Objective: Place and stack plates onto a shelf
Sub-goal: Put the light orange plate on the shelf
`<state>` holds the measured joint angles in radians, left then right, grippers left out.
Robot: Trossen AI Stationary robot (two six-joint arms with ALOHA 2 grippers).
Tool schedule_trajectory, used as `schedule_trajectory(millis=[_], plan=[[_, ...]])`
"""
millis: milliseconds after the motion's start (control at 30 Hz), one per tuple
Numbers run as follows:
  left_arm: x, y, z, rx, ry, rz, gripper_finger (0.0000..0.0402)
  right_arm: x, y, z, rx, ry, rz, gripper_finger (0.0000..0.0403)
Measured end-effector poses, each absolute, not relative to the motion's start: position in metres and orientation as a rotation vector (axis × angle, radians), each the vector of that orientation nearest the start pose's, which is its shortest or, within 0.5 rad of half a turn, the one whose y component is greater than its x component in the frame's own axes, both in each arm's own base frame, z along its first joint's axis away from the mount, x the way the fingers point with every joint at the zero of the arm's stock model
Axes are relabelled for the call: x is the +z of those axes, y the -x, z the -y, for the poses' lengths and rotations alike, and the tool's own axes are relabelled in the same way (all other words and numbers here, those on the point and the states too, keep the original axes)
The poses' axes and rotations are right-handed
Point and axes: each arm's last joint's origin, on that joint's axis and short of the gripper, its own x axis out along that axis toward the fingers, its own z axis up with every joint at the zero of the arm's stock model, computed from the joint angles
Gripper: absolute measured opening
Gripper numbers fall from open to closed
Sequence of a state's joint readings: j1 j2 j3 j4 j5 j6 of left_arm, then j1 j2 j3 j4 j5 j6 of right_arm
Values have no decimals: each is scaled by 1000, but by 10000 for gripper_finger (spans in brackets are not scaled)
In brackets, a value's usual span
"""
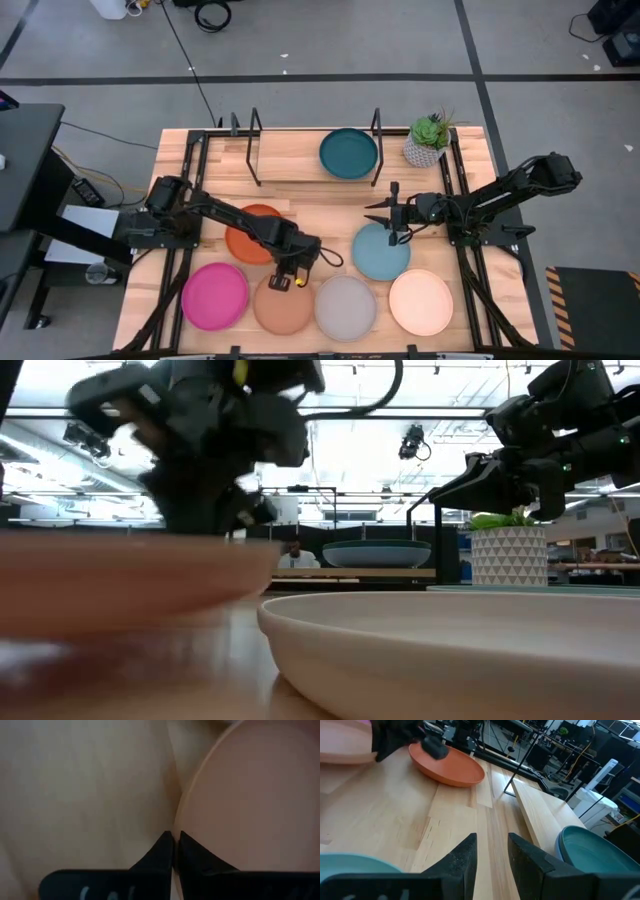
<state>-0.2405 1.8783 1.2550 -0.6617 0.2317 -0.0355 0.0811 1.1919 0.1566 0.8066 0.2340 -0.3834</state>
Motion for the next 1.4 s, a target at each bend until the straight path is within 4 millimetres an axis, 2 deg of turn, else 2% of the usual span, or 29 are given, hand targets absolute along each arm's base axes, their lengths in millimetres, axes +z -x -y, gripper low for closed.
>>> schedule_trajectory(millis=[267,600,900,1400], plan=[[202,-359,76,-366,116,-1327,17,147,-192,-9,-106,417,-252,115],[228,-366,20,-272,164,-1359,17,147,-192,-9,-104,417,-252,115],[230,-364,-34,-199,152,-1353,19,147,-192,-9,-104,417,-253,115],[229,-346,-103,-101,123,-1380,19,147,-192,-9,-103,419,-253,115]])
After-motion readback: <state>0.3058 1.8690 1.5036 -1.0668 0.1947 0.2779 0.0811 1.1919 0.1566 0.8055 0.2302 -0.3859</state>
